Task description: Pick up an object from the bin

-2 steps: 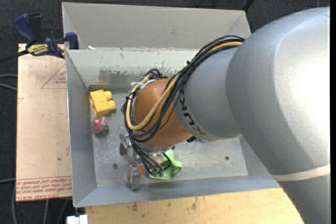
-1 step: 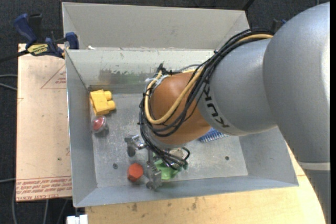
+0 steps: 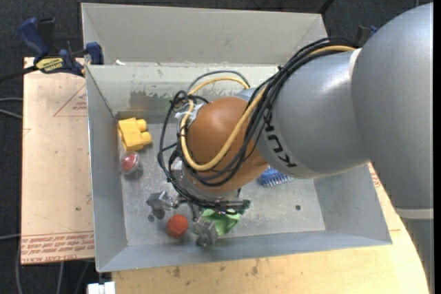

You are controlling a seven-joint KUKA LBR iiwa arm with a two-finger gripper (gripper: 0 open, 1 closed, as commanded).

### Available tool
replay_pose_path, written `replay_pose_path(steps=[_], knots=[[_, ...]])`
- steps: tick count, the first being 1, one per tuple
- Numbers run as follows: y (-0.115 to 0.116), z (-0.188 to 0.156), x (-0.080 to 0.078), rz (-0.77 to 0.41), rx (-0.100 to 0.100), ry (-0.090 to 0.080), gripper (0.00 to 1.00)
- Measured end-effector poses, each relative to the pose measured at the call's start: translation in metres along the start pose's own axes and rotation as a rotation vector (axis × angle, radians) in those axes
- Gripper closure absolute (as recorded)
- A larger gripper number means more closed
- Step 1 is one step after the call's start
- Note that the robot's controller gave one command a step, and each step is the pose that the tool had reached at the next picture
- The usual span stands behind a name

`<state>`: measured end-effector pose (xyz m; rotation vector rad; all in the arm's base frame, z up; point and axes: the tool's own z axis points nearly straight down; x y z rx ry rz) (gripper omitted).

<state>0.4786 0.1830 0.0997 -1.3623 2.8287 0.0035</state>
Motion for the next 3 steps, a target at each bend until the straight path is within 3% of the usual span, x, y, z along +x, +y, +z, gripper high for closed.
replay_pose_path(steps=[1, 2, 3], knots=[[-0.0111, 0.0295, 0.0069, -0.231, 0.002, -0.002, 0.00], [-0.0113, 0.0294, 0.0061, -0.227, 0.002, -0.004, 0.00], [-0.0108, 0.0295, 0.0062, -0.227, 0.001, -0.003, 1.00]])
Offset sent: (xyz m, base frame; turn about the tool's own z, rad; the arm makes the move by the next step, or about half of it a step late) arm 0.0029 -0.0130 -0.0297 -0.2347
